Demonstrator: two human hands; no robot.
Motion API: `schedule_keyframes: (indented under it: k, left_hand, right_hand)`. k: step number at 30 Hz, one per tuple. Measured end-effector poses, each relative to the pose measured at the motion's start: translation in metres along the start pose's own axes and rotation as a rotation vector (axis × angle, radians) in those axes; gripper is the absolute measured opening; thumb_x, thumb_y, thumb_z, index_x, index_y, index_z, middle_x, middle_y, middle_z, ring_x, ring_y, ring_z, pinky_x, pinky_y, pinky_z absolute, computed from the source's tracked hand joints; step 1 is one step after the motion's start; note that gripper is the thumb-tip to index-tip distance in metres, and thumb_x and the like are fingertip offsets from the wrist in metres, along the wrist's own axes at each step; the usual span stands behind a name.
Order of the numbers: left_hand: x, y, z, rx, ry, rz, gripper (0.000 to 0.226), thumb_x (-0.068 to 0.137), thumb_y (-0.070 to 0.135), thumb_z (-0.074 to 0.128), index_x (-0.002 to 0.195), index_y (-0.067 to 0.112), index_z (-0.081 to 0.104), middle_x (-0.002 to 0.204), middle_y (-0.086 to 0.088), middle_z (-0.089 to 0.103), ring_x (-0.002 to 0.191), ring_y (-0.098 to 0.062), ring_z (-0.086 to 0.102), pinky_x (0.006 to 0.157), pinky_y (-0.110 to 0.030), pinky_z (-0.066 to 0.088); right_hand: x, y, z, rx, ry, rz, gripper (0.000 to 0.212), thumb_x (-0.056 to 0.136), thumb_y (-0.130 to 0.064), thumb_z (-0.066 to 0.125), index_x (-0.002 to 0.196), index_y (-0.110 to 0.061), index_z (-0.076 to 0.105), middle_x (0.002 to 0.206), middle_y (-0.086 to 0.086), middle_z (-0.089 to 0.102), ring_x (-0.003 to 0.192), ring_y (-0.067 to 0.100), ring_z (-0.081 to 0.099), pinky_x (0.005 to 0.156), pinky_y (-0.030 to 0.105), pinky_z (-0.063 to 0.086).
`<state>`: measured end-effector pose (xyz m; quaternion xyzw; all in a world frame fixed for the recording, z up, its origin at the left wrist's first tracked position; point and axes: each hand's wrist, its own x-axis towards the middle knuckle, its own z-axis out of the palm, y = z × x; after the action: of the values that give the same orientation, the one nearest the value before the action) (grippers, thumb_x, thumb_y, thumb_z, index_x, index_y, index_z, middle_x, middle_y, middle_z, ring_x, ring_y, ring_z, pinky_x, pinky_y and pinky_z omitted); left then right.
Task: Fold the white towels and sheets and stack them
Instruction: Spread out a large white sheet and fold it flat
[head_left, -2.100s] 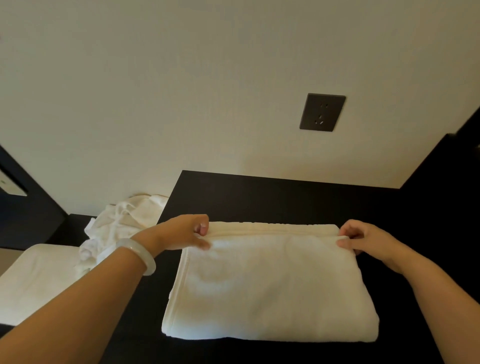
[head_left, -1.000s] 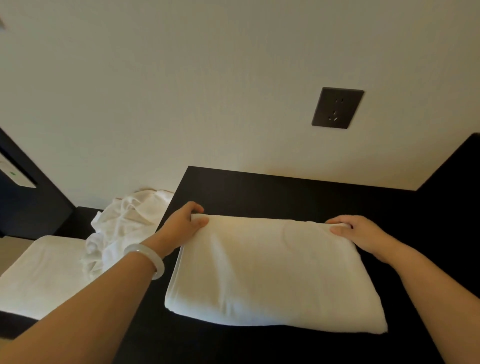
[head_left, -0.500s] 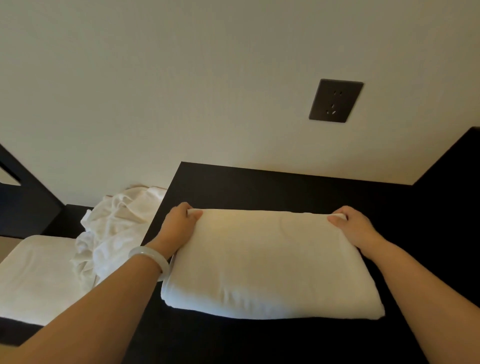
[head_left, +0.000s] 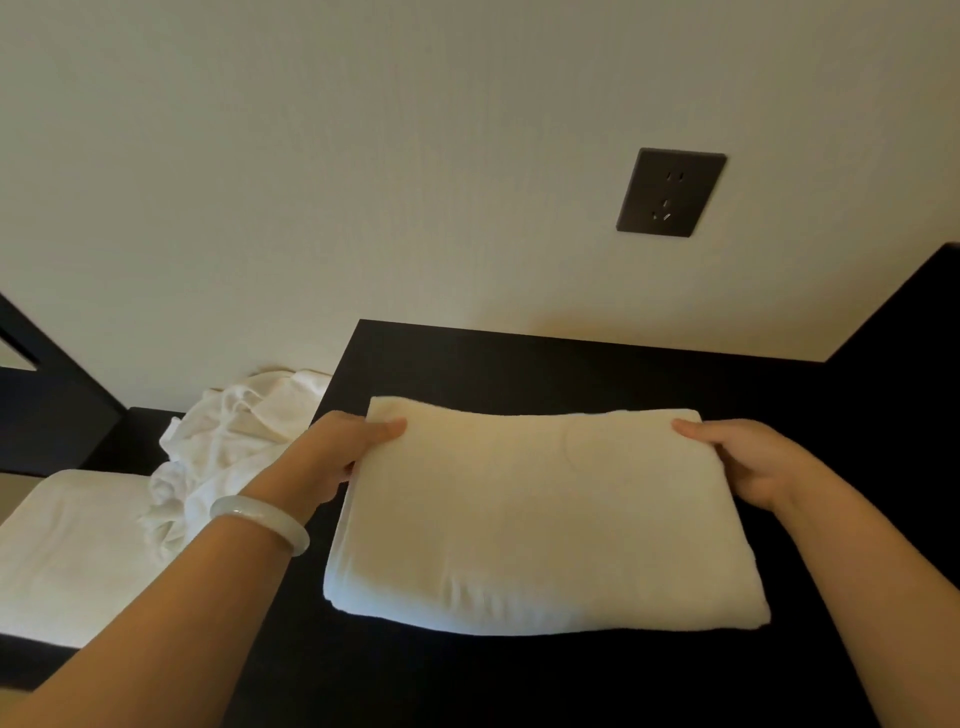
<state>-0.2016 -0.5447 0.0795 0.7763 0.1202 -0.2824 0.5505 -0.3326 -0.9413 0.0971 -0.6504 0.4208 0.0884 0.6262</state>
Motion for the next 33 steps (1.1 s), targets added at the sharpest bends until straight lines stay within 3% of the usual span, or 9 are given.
schedule_keyframes:
  k: [3, 6, 9, 14, 18, 22, 25, 30, 33]
  left_hand:
    - [0.005, -0.004, 0.015, 0.137, 0.203, 0.152, 0.030, 0.093, 0.039, 0.063, 0.093, 0.009, 0.064, 0.092, -0.010, 0.067, 0.085, -0.025, 0.063, 0.072, -0.037, 0.051]
    - [0.008, -0.012, 0.034, 0.350, 0.419, 0.300, 0.034, 0.097, 0.042, 0.053, 0.081, 0.012, 0.055, 0.077, -0.005, 0.059, 0.067, -0.016, 0.053, 0.054, -0.025, 0.033]
    - [0.013, -0.015, 0.034, 0.411, 0.459, 0.331, 0.036, 0.098, 0.046, 0.048, 0.076, 0.018, 0.049, 0.074, 0.000, 0.057, 0.064, -0.013, 0.053, 0.052, -0.024, 0.030]
    - [0.016, -0.023, 0.032, 0.393, 0.470, 0.381, 0.038, 0.101, 0.045, 0.043, 0.075, 0.017, 0.046, 0.073, -0.002, 0.056, 0.064, -0.016, 0.053, 0.053, -0.025, 0.031]
    - [0.010, -0.014, 0.037, 0.612, 0.497, 0.359, 0.033, 0.102, 0.038, 0.045, 0.116, 0.009, 0.052, 0.110, -0.009, 0.059, 0.100, -0.032, 0.060, 0.075, -0.032, 0.046]
    - [-0.005, -0.001, 0.058, 0.987, 0.582, 0.765, 0.059, 0.096, 0.039, 0.053, 0.146, 0.013, 0.038, 0.148, -0.012, 0.042, 0.137, -0.031, 0.040, 0.110, -0.046, 0.035]
    - [-0.009, -0.026, 0.071, 1.210, 0.315, 0.778, 0.067, 0.097, 0.060, 0.009, 0.156, 0.028, 0.014, 0.164, -0.003, 0.014, 0.152, -0.024, 0.007, 0.121, -0.050, 0.007]
    - [-0.007, -0.037, 0.076, 1.221, 0.296, 0.616, 0.066, 0.095, 0.060, -0.004, 0.156, 0.032, -0.008, 0.165, 0.002, -0.004, 0.152, -0.021, -0.007, 0.120, -0.057, -0.004]
    - [-0.015, -0.026, 0.085, 1.249, 0.313, 0.587, 0.064, 0.100, 0.053, 0.004, 0.157, 0.025, -0.008, 0.165, -0.002, -0.008, 0.151, -0.024, -0.011, 0.119, -0.056, -0.010]
  right_hand:
    - [0.012, 0.004, 0.013, 0.107, 0.125, 0.047, 0.034, 0.082, -0.018, 0.076, 0.112, -0.005, 0.067, 0.093, 0.016, 0.072, 0.085, 0.032, 0.071, 0.067, 0.042, 0.056]
    - [0.025, 0.011, 0.035, -0.263, 0.385, -0.144, 0.039, 0.095, -0.028, 0.063, 0.126, -0.006, 0.060, 0.096, 0.010, 0.063, 0.090, 0.028, 0.062, 0.082, 0.041, 0.051]
    - [0.029, 0.014, 0.039, -0.592, 0.473, -0.256, 0.048, 0.102, -0.042, 0.047, 0.133, -0.007, 0.054, 0.122, 0.014, 0.060, 0.108, 0.031, 0.058, 0.083, 0.036, 0.043]
    - [0.039, 0.011, 0.030, -0.803, 0.425, -0.232, 0.054, 0.102, -0.050, 0.038, 0.123, -0.006, 0.060, 0.113, 0.013, 0.062, 0.098, 0.028, 0.059, 0.083, 0.038, 0.048]
    - [0.032, 0.009, 0.026, -0.843, 0.440, -0.237, 0.056, 0.101, -0.053, 0.039, 0.130, -0.006, 0.054, 0.119, 0.014, 0.060, 0.102, 0.029, 0.059, 0.081, 0.038, 0.048]
    - [0.017, 0.015, 0.038, -1.044, 0.566, -0.730, 0.053, 0.101, -0.047, 0.038, 0.143, -0.015, 0.045, 0.144, 0.008, 0.049, 0.134, 0.028, 0.044, 0.110, 0.045, 0.034]
    - [0.013, 0.036, 0.048, -1.284, 0.290, -0.726, 0.063, 0.101, -0.056, 0.017, 0.157, -0.026, 0.019, 0.163, -0.004, 0.019, 0.151, 0.015, 0.011, 0.123, 0.039, 0.006]
    - [0.015, 0.014, 0.047, -1.025, 0.100, -0.530, 0.063, 0.104, -0.052, 0.027, 0.158, -0.025, 0.011, 0.166, -0.006, 0.005, 0.152, 0.011, -0.003, 0.123, 0.037, 0.001]
    - [-0.003, 0.002, 0.034, -0.508, 0.046, -0.473, 0.056, 0.104, -0.040, 0.043, 0.156, -0.027, 0.025, 0.163, -0.005, 0.019, 0.150, 0.018, 0.016, 0.121, 0.042, 0.017]
